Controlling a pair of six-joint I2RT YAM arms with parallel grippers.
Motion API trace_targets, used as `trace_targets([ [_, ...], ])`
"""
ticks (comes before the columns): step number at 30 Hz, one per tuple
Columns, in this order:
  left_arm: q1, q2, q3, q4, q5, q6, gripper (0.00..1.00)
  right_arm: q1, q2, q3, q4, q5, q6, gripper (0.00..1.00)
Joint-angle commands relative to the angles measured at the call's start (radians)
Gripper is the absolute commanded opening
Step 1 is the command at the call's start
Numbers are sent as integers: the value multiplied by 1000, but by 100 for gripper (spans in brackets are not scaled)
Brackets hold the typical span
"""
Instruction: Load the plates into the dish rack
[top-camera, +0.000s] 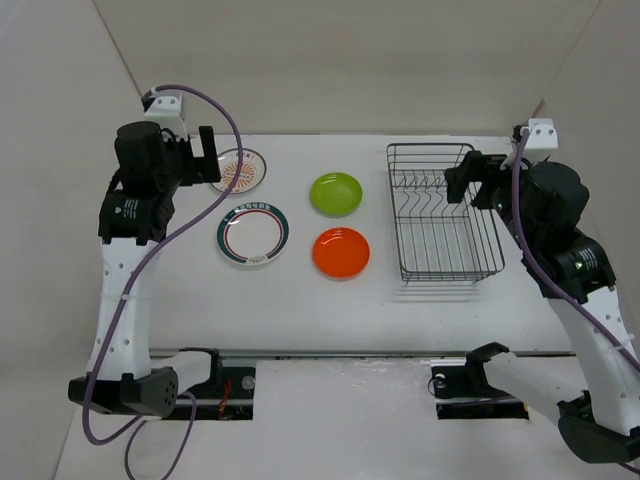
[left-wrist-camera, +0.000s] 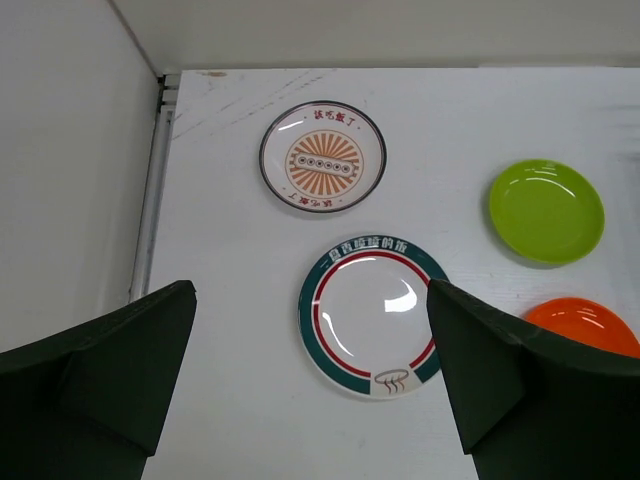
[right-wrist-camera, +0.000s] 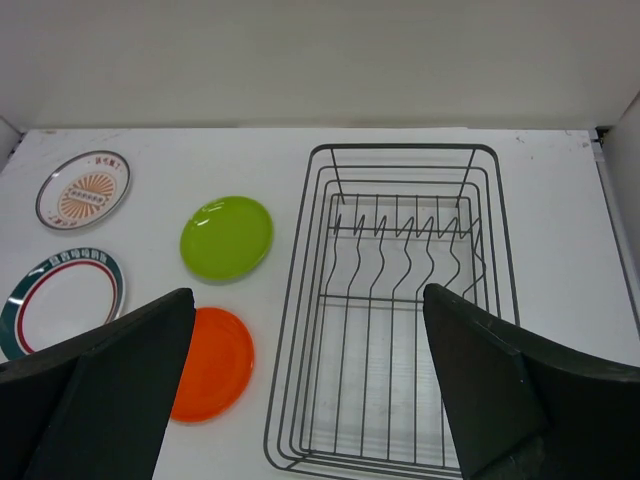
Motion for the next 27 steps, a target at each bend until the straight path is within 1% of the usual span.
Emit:
trace_targets([
  [1,-2,0,54,10,38,-17,100,-6,-8,-3,69,19,-13,100],
  [5,-2,-12,38,1,62,-17,100,-6,-8,-12,69,1,-13,100],
  [7,-2,-36,9,47,82,-17,100,-6,-17,-21,69,-11,-13,100],
  [9,-2,-61,-78,97,82,-17,100,-6,-17,-22,80,-23,-13,100],
  [10,-2,-61,-106,157,56,-17,100,-6,-17,-31,80,-23,-13,100],
  [11,-2,-61,-121,173,44,-31,100,-6,-6,-31,80,-60,-13,100],
  [12,9,-32,-112,173,44,-31,100,-6,-6,-31,89,-80,-13,100],
  [13,9,35,-95,162,53,-46,100,-6,3,-31,89,-103,-13,100],
  [14,59,72,-77,162,91,-46,100,-6,3,-41,103,-156,-13,100],
  [16,122,165,-40,171,200,-77,100,-6,3,-64,114,-203,-4,100],
  [17,156,196,-31,194,316,-86,100,-6,3,-75,129,-221,-4,100],
  [18,211,228,-17,194,365,-97,100,-6,3,-86,129,-247,-4,100],
  [19,239,261,12,209,419,-111,100,-6,-7,-107,155,-258,5,100],
  [20,265,329,30,222,506,-138,100,-6,-8,-117,155,-258,14,100],
  [21,303,366,53,222,540,-151,100,-6,-8,-117,167,-267,14,100],
  [22,318,403,96,235,571,-167,100,-6,-8,-129,167,-276,25,100],
  [23,334,484,116,236,614,-183,100,-6,-8,-129,176,-286,25,100],
  [24,358,526,136,248,701,-215,100,-6,-8,-140,176,-304,36,100],
  [25,368,569,158,257,734,-229,100,-6,-8,-140,176,-313,36,100],
  [26,368,613,211,257,758,-239,100,-6,2,-140,186,-313,36,100],
  [27,368,694,234,257,784,-252,100,-6,2,-140,186,-324,45,100],
])
